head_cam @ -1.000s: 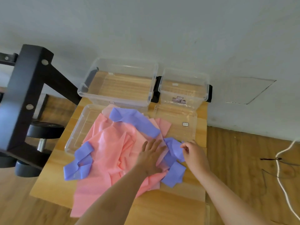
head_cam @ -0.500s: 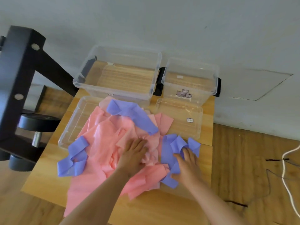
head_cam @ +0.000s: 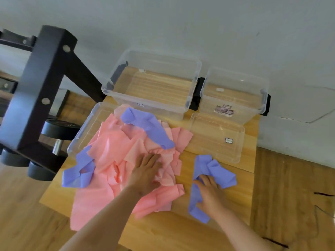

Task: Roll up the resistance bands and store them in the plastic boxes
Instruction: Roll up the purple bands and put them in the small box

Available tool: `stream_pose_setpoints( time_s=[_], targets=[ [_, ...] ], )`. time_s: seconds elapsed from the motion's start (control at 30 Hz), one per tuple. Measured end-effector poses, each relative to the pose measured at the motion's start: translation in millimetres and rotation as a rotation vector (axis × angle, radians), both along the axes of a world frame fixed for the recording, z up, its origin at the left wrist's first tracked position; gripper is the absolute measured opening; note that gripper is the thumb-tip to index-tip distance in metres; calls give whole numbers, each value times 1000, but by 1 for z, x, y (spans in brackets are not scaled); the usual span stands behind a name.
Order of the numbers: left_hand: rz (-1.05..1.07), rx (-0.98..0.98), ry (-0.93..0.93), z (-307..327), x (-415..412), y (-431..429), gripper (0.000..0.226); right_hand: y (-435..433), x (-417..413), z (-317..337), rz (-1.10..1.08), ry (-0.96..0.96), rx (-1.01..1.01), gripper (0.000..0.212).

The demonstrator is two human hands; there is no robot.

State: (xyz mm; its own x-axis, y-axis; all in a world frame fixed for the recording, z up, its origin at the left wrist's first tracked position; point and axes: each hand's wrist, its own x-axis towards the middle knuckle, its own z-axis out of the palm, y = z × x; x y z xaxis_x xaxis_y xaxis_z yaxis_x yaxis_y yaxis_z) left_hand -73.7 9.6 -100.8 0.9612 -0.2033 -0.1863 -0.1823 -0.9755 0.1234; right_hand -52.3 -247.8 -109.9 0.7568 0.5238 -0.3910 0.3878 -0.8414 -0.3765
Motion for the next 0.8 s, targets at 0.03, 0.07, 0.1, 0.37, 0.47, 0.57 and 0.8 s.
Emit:
stream_pose_setpoints(
  time_s=[0.03, 0.07, 0.1, 0.37, 0.47, 0.57, 0.8],
  targets=[
    [-6, -11, 8, 0, 0, -1, 89, 2, -4, -4, 12, -8, 36, 75],
    [-9, -15, 19, 0, 0, -1, 93, 4, -5, -6, 60, 28, 80, 72],
    [-11, -15, 31, 1, -1, -1, 96, 8, -4, -7, 102, 49, 131, 68],
    [39, -157, -73, 19, 12, 3, 74, 33, 32, 22, -70, -300, 196, 49],
    [104, -187, -161, 31, 27, 5, 63, 47, 49, 28, -114, -344, 167, 43],
    [150, -171, -167, 35, 41, 14, 57, 71, 65, 30, -132, -300, 188, 37],
    [166, -144, -138, 39, 51, 51, 56, 128, 91, 26, -159, -49, 98, 61]
  ],
)
